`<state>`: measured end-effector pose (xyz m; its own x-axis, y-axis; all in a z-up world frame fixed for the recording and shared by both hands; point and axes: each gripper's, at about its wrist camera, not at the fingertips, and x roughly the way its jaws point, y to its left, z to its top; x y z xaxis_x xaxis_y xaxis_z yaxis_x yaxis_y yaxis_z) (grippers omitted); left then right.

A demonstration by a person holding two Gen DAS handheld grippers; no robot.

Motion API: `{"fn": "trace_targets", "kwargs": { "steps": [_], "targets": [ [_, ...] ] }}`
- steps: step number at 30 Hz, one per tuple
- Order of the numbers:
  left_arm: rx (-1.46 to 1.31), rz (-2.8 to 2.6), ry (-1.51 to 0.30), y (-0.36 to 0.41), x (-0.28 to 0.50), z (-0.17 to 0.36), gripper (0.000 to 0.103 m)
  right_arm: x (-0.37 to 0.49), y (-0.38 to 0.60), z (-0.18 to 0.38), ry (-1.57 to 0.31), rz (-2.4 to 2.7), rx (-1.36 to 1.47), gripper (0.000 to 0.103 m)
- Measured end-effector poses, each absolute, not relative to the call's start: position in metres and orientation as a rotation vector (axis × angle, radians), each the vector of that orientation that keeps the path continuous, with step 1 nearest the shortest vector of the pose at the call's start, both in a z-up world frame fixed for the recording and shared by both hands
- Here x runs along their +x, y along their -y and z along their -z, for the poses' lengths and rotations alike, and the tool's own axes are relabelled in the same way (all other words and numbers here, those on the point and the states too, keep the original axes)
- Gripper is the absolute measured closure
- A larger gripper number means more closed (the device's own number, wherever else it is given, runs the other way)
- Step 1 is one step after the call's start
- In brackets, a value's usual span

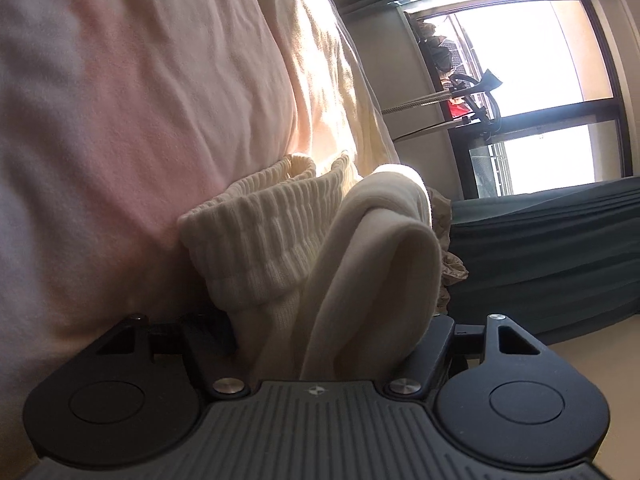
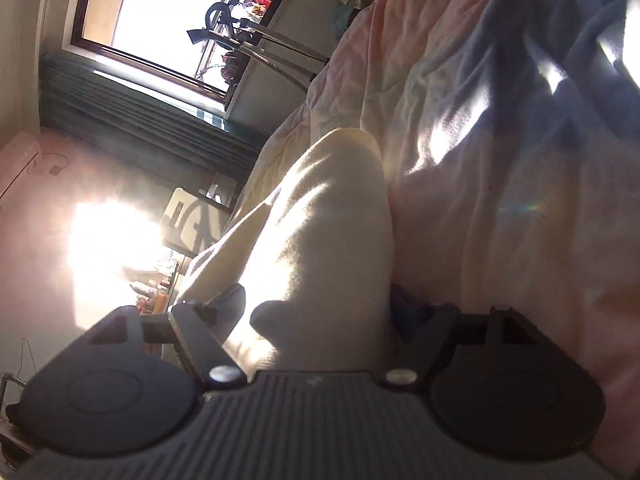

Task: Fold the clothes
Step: 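Lift and carry the folded pants with both grippers toward the pillow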

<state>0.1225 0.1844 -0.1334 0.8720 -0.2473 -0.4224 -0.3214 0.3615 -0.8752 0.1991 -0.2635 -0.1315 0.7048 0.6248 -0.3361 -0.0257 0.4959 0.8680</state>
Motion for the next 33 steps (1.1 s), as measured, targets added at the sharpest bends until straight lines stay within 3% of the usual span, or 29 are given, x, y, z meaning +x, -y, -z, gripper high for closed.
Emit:
{"fn": "trace_targets", "kwargs": {
  "steps": [3,6,8,19,25,33],
  "targets": [
    [-1.182,-0.051,-0.521,-0.180,0.124,0.129,0.053,0.196,0.260,0.126,-0.676,-0.406,0.947,0.055],
    [-1.140,-0.044,-0.500,-0.175,0.121,0.119,0.063,0.193,0.257,0.120,-0.653,-0.377,0.908,0.066],
    [-1.154,-0.042,-0.485,-0.175,0.116,0.113,0.068,0.188,0.253,0.106,-0.621,-0.369,0.887,0.068],
    [-1.198,0.143,-0.472,-0.126,0.094,0.046,0.070,0.115,0.304,-0.028,-0.369,-0.403,0.759,0.070],
    [-1.138,0.304,-0.491,-0.021,0.118,0.008,0.070,0.071,0.414,-0.075,-0.264,-0.322,0.766,0.070],
    [-1.074,0.506,-0.595,0.163,0.177,0.025,0.070,0.042,0.578,-0.086,-0.185,-0.147,0.730,0.070]
  ]
}}
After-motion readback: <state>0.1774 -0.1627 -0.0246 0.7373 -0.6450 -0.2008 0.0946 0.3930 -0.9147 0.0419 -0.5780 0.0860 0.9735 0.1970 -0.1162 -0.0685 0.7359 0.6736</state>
